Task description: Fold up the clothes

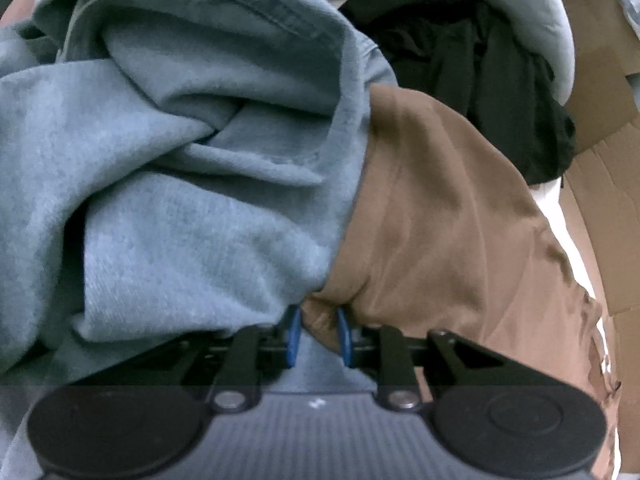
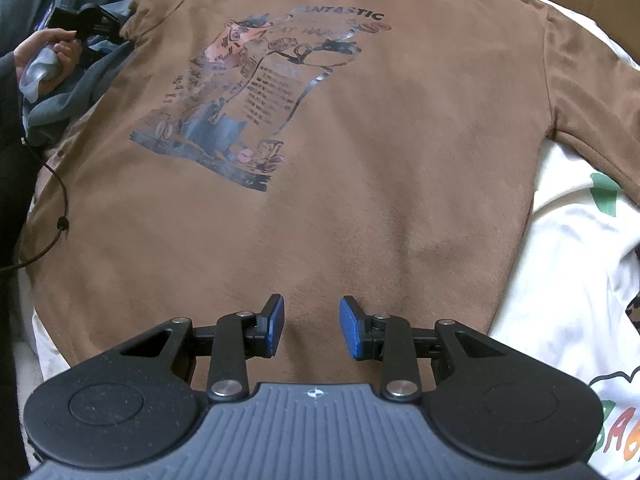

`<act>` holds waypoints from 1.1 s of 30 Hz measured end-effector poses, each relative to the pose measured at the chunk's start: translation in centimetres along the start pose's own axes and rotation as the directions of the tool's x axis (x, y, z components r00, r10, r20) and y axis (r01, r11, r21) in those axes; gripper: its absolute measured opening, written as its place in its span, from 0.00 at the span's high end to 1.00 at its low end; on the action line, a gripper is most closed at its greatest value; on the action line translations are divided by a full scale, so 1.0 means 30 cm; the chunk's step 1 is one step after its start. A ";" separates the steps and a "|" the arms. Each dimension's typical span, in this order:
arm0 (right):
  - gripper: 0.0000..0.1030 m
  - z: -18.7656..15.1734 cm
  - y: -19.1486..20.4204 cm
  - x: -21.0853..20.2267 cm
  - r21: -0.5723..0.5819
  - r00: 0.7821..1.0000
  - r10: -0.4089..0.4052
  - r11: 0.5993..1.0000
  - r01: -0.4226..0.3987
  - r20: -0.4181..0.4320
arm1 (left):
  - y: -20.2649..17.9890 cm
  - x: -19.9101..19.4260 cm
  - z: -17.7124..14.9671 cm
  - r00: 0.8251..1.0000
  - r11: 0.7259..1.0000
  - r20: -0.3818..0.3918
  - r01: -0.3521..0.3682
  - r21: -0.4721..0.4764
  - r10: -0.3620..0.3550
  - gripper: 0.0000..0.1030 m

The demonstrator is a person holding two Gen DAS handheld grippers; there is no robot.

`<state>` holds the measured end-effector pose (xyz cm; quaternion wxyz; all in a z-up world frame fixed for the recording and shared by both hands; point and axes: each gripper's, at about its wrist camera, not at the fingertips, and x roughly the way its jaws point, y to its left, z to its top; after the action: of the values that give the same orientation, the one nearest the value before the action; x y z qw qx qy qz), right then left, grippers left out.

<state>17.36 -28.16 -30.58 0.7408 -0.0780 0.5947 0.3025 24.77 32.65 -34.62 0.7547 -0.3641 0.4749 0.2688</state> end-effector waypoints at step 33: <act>0.63 0.045 0.022 -0.025 -0.027 0.999 0.009 1.000 -0.008 0.039 | -0.138 -0.298 0.088 0.996 0.941 0.080 -0.073 0.330 0.049 0.84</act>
<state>18.03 -27.26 -29.35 0.7499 -0.0796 0.5764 0.3149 25.65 31.79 -24.50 0.8130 -0.2068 0.4975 0.2208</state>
